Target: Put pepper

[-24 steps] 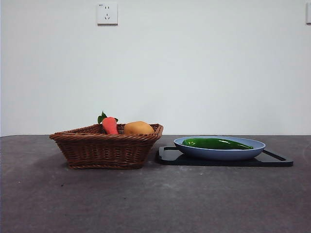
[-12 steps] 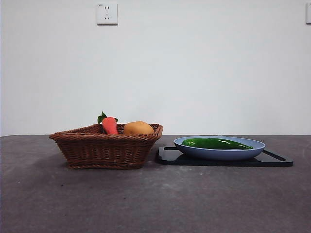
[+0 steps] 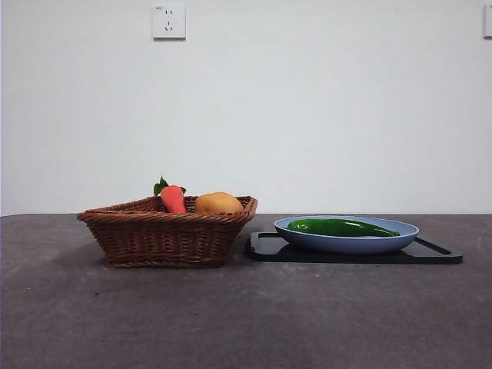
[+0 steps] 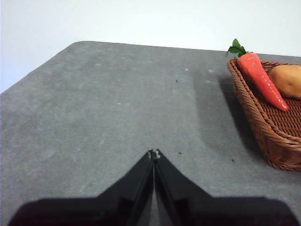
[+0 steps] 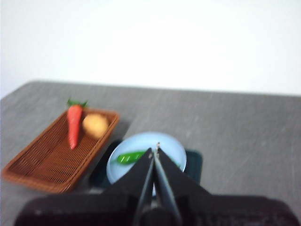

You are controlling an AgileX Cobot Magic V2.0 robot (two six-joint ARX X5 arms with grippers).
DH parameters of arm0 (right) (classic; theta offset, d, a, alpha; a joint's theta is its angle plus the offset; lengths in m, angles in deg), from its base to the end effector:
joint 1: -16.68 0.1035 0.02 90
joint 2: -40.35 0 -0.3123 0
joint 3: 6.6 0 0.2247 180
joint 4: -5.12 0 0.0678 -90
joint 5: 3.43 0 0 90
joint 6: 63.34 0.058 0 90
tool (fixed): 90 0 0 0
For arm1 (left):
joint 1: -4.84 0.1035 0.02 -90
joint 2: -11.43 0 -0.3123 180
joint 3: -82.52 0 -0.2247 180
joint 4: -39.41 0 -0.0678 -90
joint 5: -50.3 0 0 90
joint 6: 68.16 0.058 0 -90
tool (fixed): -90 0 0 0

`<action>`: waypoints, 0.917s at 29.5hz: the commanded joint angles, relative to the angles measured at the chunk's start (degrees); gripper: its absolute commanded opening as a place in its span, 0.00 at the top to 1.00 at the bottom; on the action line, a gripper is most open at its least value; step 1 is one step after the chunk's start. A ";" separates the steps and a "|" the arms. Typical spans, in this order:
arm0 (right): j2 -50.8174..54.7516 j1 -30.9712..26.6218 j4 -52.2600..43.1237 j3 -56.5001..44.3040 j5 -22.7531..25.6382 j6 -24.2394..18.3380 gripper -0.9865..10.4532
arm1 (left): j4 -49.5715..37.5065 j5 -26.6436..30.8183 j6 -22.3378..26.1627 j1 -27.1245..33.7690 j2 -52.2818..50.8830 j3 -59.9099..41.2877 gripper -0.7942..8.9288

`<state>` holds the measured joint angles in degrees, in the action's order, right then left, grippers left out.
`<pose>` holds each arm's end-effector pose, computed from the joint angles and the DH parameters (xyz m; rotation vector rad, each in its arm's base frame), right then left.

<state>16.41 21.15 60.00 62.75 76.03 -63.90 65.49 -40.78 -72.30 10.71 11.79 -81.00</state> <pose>0.0146 0.0118 0.3697 -0.0009 0.1642 0.2622 0.0473 0.0038 0.1461 -0.0826 0.1705 0.0896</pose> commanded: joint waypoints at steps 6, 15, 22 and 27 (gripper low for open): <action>11.10 0.02 -22.51 -23.30 3.63 2.89 0.90 | -0.28 -0.50 -0.39 0.24 -0.20 -0.57 0.91; 19.65 0.02 -30.69 -41.64 11.02 5.95 0.90 | -0.31 -0.50 -0.39 0.24 -0.20 -0.57 0.91; 23.52 0.04 -31.43 -49.57 12.41 7.19 0.90 | -0.31 -0.50 -0.39 0.24 -0.20 -0.57 0.91; 24.00 0.04 -31.39 -52.92 12.39 8.46 0.90 | -0.31 -0.50 -0.39 0.24 -0.20 -0.57 0.91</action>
<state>40.14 21.17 29.49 9.96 88.14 -56.60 65.49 -40.78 -72.30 10.71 11.79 -81.00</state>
